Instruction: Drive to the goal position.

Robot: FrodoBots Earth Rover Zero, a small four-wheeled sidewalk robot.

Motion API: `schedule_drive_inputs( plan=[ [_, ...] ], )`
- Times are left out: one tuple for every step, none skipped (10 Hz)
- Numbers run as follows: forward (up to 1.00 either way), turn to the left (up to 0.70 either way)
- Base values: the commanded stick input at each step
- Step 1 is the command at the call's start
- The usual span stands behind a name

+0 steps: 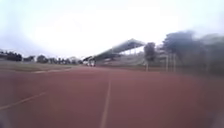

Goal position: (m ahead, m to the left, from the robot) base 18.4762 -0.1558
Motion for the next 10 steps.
schedule_drive_inputs(
  plan=[
    [0.7,0.0],
    [0.7,-0.11],
    [0.7,-0.22],
    [0.7,-0.22],
    [0.7,-0.22],
    [0.7,0.0],
    [0.7,0.0],
    [0.7,0.0],
    [0.7,0.0],
    [0.7,0.0]
  ],
)
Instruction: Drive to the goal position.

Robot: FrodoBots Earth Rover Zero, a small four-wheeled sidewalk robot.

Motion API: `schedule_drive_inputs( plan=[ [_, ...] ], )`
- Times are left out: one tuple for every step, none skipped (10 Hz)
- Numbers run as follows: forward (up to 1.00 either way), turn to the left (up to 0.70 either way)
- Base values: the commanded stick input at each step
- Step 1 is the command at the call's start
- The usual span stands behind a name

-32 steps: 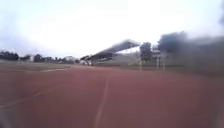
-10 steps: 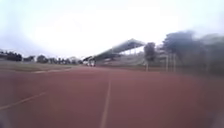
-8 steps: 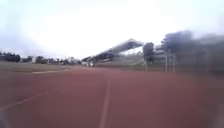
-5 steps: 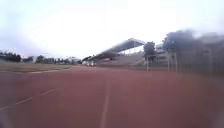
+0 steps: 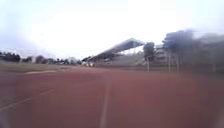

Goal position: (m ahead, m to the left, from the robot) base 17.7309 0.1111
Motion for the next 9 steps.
schedule_drive_inputs(
  plan=[
    [0.7,-0.01],
    [0.7,-0.15],
    [0.7,-0.22],
    [0.7,-0.21],
    [0.7,-0.06],
    [0.7,0.01],
    [0.7,0.0],
    [0.7,0.0],
    [0.7,0.0]
  ],
)
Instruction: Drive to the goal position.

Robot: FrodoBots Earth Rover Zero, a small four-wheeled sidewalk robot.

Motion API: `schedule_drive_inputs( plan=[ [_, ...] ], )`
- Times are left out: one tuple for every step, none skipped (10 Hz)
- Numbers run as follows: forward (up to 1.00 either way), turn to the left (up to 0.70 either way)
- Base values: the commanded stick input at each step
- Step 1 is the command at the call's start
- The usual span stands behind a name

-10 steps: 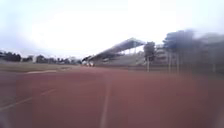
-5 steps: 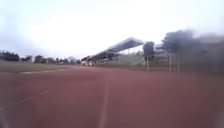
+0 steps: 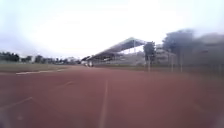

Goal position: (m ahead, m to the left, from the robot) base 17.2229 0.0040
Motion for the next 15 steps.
schedule_drive_inputs(
  plan=[
    [0.7,0.0],
    [0.7,0.0],
    [0.7,0.0],
    [0.7,0.0],
    [0.7,0.0],
    [0.7,0.0],
    [0.7,-0.21],
    [0.7,-0.22],
    [0.7,-0.17],
    [0.7,-0.1],
    [0.7,-0.01],
    [0.7,0.0],
    [0.7,0.0],
    [0.7,0.0],
    [0.7,0.0]
  ],
)
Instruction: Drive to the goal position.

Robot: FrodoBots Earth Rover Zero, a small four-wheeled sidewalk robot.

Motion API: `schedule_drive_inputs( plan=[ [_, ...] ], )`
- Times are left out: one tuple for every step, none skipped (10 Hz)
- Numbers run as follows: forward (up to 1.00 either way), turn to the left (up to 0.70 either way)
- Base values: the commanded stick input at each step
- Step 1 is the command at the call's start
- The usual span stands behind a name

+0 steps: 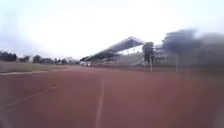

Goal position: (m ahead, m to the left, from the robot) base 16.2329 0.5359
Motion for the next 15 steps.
schedule_drive_inputs(
  plan=[
    [0.7,0.0],
    [0.7,0.0],
    [0.7,0.0],
    [0.7,0.0],
    [0.7,0.0],
    [0.7,0.0],
    [0.7,0.0],
    [0.7,0.0],
    [0.7,0.0],
    [0.7,0.0],
    [0.7,0.0],
    [0.7,0.0],
    [0.7,0.0],
    [0.7,0.0],
    [0.7,0.0]
  ],
)
